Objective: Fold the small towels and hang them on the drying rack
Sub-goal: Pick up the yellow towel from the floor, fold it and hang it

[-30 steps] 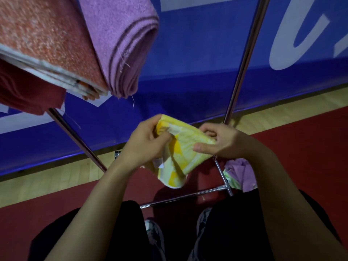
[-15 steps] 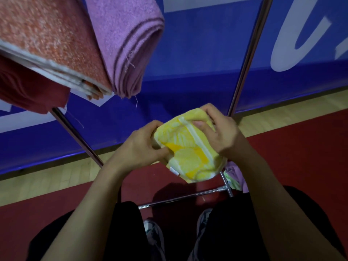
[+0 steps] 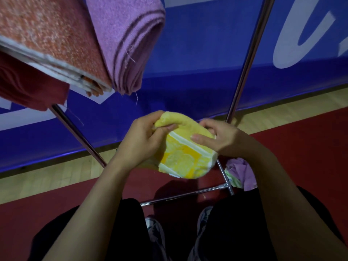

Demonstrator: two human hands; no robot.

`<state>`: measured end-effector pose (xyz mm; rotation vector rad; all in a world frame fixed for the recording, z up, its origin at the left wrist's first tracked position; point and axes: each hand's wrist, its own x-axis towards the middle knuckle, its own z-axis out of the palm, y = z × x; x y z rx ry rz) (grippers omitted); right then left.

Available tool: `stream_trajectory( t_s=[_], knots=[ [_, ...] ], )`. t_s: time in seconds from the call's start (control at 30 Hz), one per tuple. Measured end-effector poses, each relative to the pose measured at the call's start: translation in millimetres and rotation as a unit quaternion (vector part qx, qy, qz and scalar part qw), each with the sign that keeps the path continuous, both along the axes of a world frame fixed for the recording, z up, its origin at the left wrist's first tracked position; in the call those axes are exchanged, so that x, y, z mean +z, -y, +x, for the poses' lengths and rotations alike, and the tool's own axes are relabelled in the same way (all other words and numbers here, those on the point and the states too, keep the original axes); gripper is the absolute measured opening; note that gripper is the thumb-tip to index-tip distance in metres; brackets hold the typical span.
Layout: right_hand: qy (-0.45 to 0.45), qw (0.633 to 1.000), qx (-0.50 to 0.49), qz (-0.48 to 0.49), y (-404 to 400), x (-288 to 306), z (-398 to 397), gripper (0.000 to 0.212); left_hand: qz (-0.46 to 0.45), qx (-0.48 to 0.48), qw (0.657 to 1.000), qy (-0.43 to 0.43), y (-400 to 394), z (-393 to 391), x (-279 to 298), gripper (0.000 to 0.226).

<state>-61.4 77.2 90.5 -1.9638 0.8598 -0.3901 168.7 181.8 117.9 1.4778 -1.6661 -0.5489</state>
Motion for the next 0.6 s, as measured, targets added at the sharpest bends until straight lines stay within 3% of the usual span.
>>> stream_trajectory(
  t_s=[0.1,0.2,0.3,0.47,0.6],
  knots=[
    [-0.082,0.996,0.029,0.001,4,1,-17,0.044,-0.005,0.010,1.000,-0.028,-3,11,3,0.014],
    [-0.055,0.997,0.030,0.050,4,-2,-22,0.030,0.003,0.007,1.000,-0.027,-4,12,3,0.016],
    [-0.028,0.991,-0.026,0.128,5,-7,-23,0.038,0.009,-0.003,0.999,-0.031,-5,8,4,0.015],
    [0.014,0.978,-0.115,0.174,13,-6,-23,0.033,0.006,-0.007,0.999,-0.034,-5,2,7,0.012],
    [0.031,0.958,-0.172,0.228,11,-5,-14,0.056,-0.004,-0.008,0.999,-0.037,-3,-2,9,0.011]
  ],
)
